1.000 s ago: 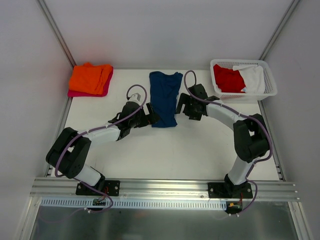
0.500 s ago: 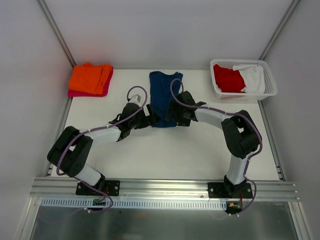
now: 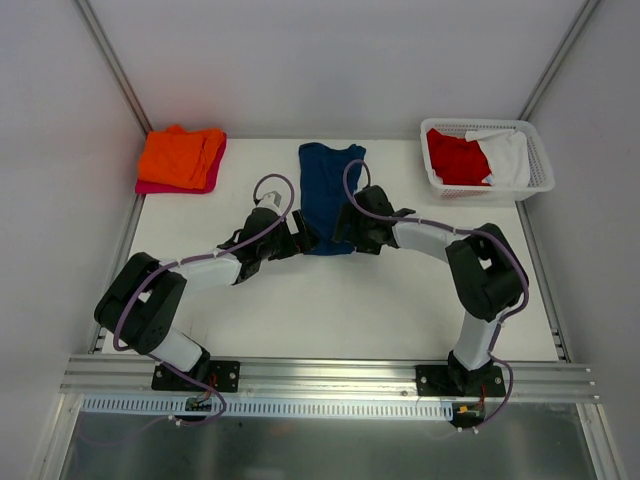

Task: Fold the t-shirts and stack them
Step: Grab one side of the 2/3 rectangular tshirt with both arms

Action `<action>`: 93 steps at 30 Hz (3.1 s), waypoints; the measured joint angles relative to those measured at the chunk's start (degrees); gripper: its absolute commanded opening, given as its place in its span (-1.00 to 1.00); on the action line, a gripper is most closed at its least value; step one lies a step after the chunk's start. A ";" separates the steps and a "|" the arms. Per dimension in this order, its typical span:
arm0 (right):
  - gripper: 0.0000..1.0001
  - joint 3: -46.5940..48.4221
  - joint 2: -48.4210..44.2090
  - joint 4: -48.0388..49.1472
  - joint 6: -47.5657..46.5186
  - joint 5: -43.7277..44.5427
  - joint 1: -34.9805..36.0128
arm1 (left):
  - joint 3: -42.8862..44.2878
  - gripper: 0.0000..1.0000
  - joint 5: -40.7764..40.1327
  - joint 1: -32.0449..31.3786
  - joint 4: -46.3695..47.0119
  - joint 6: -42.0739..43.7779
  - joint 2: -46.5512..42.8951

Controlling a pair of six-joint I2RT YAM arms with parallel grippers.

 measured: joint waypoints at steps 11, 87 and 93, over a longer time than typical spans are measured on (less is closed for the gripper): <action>0.28 -3.76 -1.90 2.62 1.22 0.83 -0.42 | -2.62 0.71 -0.02 0.00 2.60 -3.28 -0.09; -0.99 -5.86 -0.11 8.09 1.70 -1.25 -1.49 | -6.01 -1.00 -1.07 0.66 17.42 -25.31 12.31; -0.99 -10.99 -5.18 6.43 1.90 0.20 1.49 | -10.12 -1.00 -1.62 -2.21 13.27 -23.89 4.94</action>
